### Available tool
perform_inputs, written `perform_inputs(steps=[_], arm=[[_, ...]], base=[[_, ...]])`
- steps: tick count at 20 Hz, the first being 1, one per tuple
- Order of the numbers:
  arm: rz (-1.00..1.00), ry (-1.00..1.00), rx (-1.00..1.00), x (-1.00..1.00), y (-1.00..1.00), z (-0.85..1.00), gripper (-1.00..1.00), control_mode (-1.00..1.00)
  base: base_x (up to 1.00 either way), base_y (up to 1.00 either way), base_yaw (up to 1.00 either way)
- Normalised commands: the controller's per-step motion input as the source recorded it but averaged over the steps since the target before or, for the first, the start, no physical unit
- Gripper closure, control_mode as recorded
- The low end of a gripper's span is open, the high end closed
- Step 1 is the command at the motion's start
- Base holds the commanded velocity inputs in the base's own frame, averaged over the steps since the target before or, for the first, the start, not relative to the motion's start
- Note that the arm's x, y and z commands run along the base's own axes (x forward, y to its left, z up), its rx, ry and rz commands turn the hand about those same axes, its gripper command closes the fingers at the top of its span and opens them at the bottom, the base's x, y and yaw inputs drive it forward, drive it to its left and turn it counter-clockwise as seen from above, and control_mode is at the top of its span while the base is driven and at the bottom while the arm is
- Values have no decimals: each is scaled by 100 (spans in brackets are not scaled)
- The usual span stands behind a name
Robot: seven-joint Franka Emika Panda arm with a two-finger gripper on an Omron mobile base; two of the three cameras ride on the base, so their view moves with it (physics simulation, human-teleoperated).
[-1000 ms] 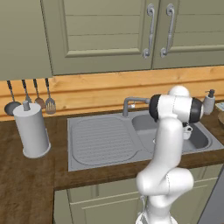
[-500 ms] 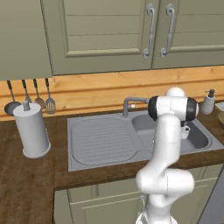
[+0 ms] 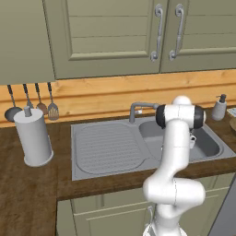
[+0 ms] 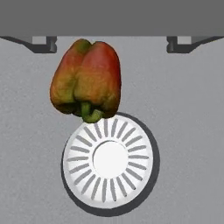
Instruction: Pick the bell pepper from the sink and place it in the bowl. Then pick the bowl and place it in the microwave. Then close the microwave door and press the start button.
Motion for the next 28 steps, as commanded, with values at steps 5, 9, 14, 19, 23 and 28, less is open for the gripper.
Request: perform_inputs(steps=[5, 9, 14, 19, 23, 28], arm=[[0, 0, 0, 24, -15, -29, -100, -100], [0, 0, 1, 12, -19, -25, -100, -100], [0, 0, -1, -3, 23, -43, 100, -100], [0, -5, 0, -11, 30, -12, 100, -100], [0, -16, 0, -47, 13, 31, 100, -100], [0, -31, 0, -62, 27, 94, 100, -100]], base=[[0, 0, 0], [0, 0, 0], [0, 0, 0], [0, 0, 0], [0, 0, 0], [0, 0, 0]])
